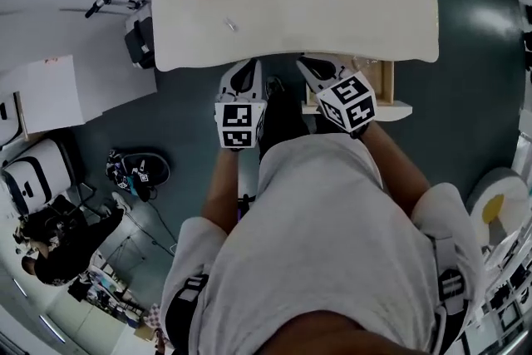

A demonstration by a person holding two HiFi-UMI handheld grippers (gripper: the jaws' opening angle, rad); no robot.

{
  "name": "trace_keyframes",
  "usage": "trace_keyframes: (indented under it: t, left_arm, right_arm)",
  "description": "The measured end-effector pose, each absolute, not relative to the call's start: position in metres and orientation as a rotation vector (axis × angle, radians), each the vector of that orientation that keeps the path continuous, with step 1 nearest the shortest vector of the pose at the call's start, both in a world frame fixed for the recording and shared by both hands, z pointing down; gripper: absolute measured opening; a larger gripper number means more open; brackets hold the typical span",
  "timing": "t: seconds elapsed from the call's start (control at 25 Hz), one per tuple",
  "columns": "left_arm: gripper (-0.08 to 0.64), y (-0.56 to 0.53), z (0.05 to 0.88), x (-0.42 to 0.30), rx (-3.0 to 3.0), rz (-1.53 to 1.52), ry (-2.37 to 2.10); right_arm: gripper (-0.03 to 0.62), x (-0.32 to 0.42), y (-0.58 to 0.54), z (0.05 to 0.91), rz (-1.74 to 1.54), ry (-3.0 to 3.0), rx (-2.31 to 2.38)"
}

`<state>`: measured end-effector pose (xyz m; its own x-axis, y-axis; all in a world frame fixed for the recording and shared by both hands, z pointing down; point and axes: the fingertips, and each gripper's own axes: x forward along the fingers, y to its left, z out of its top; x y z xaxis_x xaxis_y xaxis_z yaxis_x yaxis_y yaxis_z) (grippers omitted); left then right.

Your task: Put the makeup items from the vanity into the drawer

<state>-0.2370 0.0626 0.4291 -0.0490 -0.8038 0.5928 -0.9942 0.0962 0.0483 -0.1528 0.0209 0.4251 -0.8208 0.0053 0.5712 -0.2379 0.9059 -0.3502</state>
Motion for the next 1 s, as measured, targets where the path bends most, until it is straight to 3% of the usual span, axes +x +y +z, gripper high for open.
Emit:
trace_keyframes:
  t: [0.72,1.0]
  left_arm:
    - [0.008,0.046,0.467,-0.239,2.336,0.83,-1.312]
    - [0.008,0.046,0.493,-0.272,2.524,1.232,-1.083]
  right_arm:
    - [0.015,-0.16,0.028,0.449,0.619,-2.358,0.672]
    - [0.015,-0.157,0.019,0.458,0.665,-2.318,0.806]
